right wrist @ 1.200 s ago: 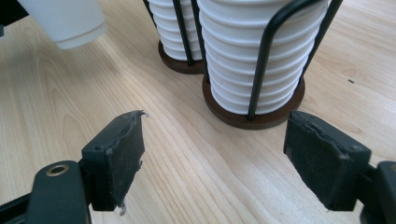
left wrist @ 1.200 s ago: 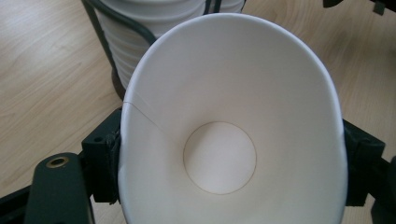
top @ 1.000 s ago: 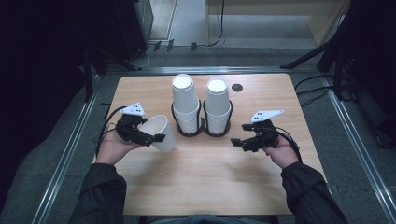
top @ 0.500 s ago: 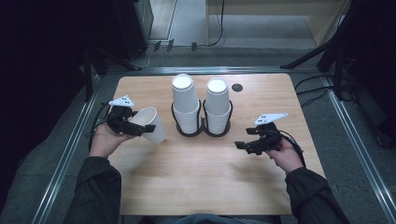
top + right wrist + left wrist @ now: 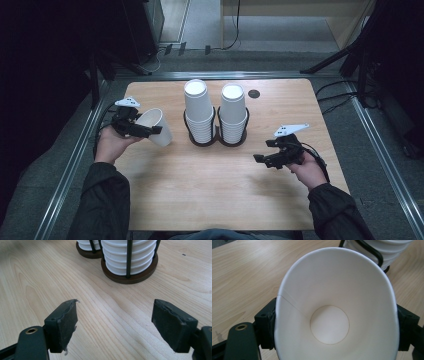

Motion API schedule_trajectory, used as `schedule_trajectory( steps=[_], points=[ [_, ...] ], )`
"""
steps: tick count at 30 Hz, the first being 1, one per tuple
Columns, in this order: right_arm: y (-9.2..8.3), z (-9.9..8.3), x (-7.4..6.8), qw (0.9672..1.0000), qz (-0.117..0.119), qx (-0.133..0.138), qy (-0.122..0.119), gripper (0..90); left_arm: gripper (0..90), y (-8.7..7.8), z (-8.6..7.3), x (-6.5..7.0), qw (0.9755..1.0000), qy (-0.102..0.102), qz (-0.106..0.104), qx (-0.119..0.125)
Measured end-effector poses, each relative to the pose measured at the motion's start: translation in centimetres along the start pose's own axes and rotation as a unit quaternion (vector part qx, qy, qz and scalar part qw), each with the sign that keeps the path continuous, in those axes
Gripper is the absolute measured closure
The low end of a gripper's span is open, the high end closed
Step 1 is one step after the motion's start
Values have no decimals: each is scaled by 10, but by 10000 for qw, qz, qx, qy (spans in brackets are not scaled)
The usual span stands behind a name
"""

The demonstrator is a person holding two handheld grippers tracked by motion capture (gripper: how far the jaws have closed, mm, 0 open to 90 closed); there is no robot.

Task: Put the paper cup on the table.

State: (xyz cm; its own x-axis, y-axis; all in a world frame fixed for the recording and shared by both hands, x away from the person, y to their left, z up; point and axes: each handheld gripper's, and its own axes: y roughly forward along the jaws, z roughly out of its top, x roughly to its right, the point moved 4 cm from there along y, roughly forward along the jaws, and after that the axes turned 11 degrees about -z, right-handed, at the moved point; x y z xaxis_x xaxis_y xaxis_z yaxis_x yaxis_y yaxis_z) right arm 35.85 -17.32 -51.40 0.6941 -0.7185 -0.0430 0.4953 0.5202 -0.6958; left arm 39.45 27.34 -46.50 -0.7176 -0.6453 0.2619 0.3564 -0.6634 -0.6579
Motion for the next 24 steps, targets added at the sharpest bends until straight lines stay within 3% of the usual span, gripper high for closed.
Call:
schedule_trajectory(
  steps=[2, 5, 12, 17, 24],
  points=[
    [0, 0, 0, 10000, -10, -9, -8, 206, 168, -2, 1, -3, 9998, 5, 165, -57],
    [1, 0, 0, 10000, -41, 19, -37, 206, 164, -3, 1, -10, 9997, -81, 220, 5],
    [2, 0, 0, 10000, -42, -22, -59, 206, 157, -7, -10, -30, 9974, -275, 647, -126],
    [2, 0, 0, 10000, -40, -17, -63, 206, 156, -11, -16, -41, 9934, -341, 1087, -108],
    [4, 1, -3, 9999, -17, -33, -111, 206, 128, -5, -25, -51, 9918, -506, 1153, -217]
  ],
)
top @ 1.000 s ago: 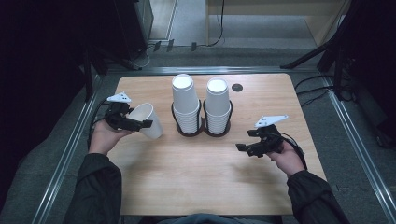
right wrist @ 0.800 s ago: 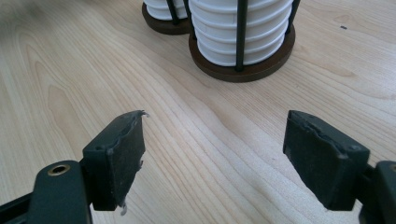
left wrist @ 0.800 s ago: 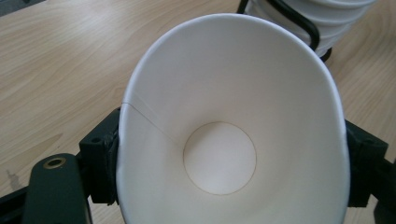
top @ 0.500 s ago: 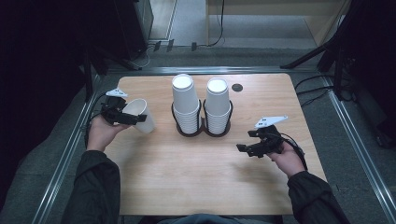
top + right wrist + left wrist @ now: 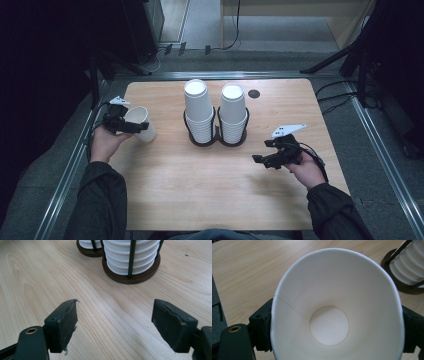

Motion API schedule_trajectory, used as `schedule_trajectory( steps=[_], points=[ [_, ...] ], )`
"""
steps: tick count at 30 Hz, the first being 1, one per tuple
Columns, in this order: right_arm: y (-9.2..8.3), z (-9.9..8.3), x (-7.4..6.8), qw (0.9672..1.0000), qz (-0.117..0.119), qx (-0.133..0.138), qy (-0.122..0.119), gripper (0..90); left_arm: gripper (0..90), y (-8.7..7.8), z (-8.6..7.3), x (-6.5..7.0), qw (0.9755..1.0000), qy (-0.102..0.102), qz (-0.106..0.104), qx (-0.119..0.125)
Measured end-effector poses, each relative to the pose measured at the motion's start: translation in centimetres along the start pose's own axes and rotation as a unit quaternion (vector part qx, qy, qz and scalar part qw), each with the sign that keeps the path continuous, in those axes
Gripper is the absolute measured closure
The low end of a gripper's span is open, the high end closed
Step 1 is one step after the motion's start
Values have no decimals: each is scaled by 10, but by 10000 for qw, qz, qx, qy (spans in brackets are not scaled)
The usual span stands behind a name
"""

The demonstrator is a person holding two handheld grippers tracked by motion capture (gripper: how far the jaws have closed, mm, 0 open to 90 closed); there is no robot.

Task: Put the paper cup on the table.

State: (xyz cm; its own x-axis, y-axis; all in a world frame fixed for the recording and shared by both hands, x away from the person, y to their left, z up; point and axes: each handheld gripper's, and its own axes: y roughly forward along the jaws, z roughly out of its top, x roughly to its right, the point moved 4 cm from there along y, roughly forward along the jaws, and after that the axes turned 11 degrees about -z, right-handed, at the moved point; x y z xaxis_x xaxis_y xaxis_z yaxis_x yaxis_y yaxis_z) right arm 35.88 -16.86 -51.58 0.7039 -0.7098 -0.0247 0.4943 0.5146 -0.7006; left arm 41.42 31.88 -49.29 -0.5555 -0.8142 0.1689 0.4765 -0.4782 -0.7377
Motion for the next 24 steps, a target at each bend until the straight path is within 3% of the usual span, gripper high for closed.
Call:
schedule_trajectory(
  steps=[7, 11, 14, 18, 20, 24],
  points=[
    [1, -1, -1, 9999, -36, -63, -95, 206, 112, 8, -2, 2, 9998, 155, -17, -144],
    [0, -1, -1, 9999, -28, -43, -93, 206, 99, 8, -2, 1, 9998, 120, -23, -140],
    [0, -1, -1, 9999, -31, -41, -102, 206, 76, 8, -2, 1, 9999, -82, -20, -139],
    [0, -1, -1, 9999, -42, -56, -110, 206, 46, 10, -2, 1, 9995, -195, -197, -138],
    [0, -1, -1, 9999, -36, -69, -113, 206, 22, 11, -2, 1, 9996, -154, -177, -162],
    [0, -1, -2, 9998, -39, -83, -160, 206, 16, 10, -1, 4, 9993, -100, -351, -105]
  ],
)
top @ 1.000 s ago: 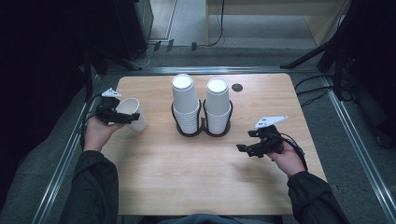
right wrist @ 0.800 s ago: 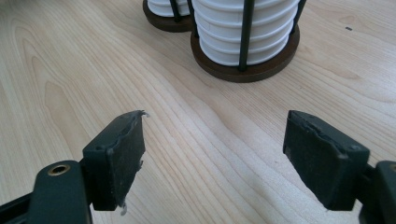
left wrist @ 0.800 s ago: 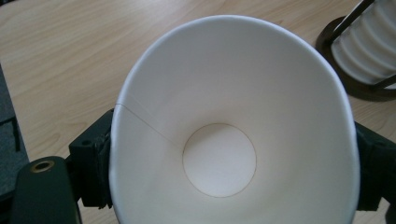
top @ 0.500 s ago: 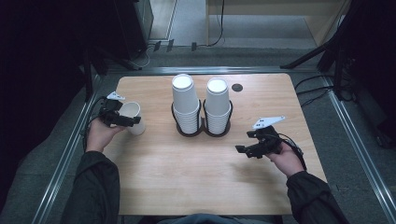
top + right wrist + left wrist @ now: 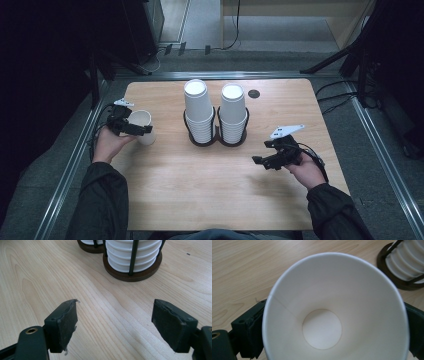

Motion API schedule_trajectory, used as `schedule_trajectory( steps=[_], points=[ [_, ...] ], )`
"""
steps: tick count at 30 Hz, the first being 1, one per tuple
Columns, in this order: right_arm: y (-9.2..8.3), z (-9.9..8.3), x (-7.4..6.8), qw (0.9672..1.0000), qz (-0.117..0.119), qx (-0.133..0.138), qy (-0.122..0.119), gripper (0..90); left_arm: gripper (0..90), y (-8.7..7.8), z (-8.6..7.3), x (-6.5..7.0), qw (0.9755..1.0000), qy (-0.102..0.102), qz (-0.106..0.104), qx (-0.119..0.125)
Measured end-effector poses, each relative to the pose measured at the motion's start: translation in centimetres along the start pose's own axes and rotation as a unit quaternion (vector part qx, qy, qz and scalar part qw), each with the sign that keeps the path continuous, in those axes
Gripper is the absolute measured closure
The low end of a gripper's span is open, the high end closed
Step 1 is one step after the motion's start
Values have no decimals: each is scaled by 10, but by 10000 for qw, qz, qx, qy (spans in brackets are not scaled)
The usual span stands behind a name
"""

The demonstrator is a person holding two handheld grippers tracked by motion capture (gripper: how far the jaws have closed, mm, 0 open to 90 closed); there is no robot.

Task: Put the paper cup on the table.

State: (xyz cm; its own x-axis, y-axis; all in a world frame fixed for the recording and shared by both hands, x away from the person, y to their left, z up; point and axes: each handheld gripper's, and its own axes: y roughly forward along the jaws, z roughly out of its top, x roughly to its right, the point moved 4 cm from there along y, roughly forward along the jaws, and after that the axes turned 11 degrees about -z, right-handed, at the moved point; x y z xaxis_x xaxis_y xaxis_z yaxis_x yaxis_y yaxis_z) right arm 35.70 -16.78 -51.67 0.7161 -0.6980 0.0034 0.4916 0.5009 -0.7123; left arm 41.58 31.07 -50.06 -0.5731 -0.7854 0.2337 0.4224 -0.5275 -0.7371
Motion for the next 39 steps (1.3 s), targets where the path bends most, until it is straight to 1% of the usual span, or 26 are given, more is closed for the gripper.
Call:
schedule_trajectory(
  steps=[2, 4, 7, 8, 9, 10, 13, 14, 17, 20, 22, 25, 26, 31, 35, 36, 39],
  points=[
    [0, 0, -1, 10000, 1, -24, -4, 206, 15, -1, 1, 1, 10000, -27, 35, -27],
    [1, 0, -1, 10000, 0, -24, -36, 207, 14, -4, 2, 0, 9999, -79, 72, 17],
    [1, 0, -2, 10000, 22, -31, -54, 207, 12, -11, 4, 1, 9999, -112, 26, 92],
    [0, 0, -2, 10000, 33, -28, -61, 206, 12, -13, 5, 2, 9998, -116, -20, 131],
    [0, 0, -2, 10000, 38, -25, -61, 206, 12, -15, 5, 3, 9997, -119, -123, 152],
    [0, 0, -2, 10000, 38, -24, -60, 206, 12, -19, 6, 4, 9998, -86, -100, 163],
    [0, 0, -2, 10000, 26, -18, -44, 206, 12, -25, 9, 6, 9996, -100, -96, 238],
    [0, 0, -2, 10000, 31, -11, -45, 206, 12, -27, 10, 6, 9996, -115, -117, 248],
    [-1, 0, -1, 10000, 32, 3, -49, 206, 12, -34, 13, 9, 9996, -115, -85, 259],
    [-1, 0, 1, 10000, -60, 14, -30, 206, 13, -41, 15, 10, 9996, -115, -39, 238],
    [-2, 0, 2, 10000, -67, 21, 35, 206, 13, -47, 17, 12, 9993, -141, -34, 336],
    [-4, 1, 5, 9999, -67, 74, 66, 206, 13, -54, 20, 14, 9989, -158, -65, 436],
    [-4, 1, 5, 9999, -74, 77, 75, 206, 14, -56, 22, 16, 9986, -178, -104, 492],
    [-4, 1, 5, 10000, -45, 73, 41, 206, 15, -60, 31, 30, 9974, -57, -351, 625],
    [-3, 3, 5, 10000, -18, 78, 26, 206, 15, -58, 34, 42, 9967, -1, -556, 592],
    [-2, 3, 5, 10000, -10, 83, 20, 206, 15, -56, 35, 44, 9965, 21, -567, 609],
    [-2, 5, 4, 10000, 7, 86, -13, 206, 15, -50, 35, 49, 9970, 40, -547, 547]
  ],
)
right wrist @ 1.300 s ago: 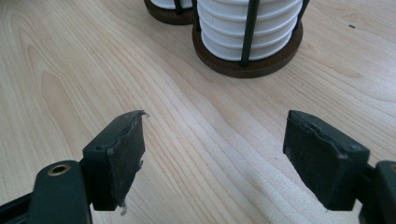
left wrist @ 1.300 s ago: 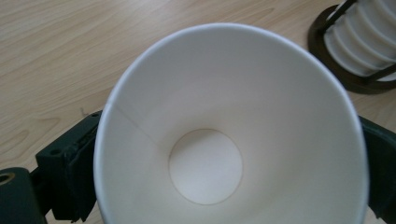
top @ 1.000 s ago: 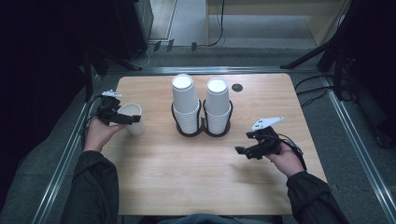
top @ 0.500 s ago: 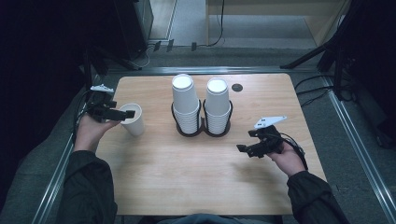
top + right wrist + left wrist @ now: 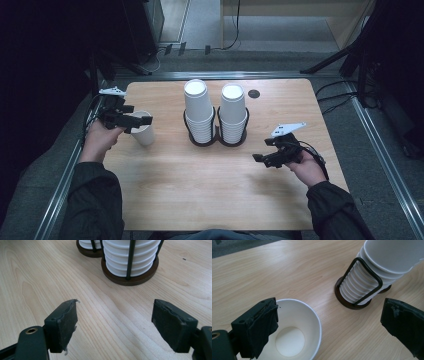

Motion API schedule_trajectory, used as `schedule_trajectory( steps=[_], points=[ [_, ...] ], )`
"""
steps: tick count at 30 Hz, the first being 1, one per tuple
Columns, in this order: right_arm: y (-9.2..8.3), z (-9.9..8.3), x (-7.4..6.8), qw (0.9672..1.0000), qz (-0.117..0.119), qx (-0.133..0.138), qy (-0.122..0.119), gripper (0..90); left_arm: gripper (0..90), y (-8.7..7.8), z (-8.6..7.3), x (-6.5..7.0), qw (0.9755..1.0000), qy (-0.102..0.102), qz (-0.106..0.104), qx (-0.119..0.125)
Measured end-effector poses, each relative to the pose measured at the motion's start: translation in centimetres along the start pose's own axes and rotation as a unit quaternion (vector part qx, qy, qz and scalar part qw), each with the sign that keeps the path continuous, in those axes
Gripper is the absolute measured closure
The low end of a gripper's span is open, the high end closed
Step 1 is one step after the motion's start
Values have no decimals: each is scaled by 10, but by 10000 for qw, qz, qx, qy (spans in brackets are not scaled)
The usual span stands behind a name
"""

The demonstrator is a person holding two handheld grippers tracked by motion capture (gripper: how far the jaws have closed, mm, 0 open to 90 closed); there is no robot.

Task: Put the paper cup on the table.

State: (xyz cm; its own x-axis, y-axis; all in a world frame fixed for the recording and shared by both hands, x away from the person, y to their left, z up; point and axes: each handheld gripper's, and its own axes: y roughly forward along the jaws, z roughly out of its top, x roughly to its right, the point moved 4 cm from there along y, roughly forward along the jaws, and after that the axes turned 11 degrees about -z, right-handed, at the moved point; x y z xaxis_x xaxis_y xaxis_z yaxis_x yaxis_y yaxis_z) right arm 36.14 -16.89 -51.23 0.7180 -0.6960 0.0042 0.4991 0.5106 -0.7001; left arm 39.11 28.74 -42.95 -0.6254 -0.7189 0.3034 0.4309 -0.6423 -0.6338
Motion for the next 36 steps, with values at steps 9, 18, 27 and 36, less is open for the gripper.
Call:
schedule_trajectory(
  steps=[9, 18, 27, 36],
  points=[
    [3, 5, 1, 10000, 35, 3, -26, 206, 15, 10, 0, 19, 9998, 170, -129, -21],
    [7, 13, 1, 9999, 74, 38, -103, 206, 15, 23, -8, 38, 9985, 470, -177, -195],
    [12, 23, 9, 9998, 123, 73, -129, 206, 15, 34, -22, 54, 9971, 597, -306, -355],
    [15, 28, 9, 9996, 190, 78, -174, 206, 15, 53, -28, 69, 9969, 673, -172, -382]
  ],
)
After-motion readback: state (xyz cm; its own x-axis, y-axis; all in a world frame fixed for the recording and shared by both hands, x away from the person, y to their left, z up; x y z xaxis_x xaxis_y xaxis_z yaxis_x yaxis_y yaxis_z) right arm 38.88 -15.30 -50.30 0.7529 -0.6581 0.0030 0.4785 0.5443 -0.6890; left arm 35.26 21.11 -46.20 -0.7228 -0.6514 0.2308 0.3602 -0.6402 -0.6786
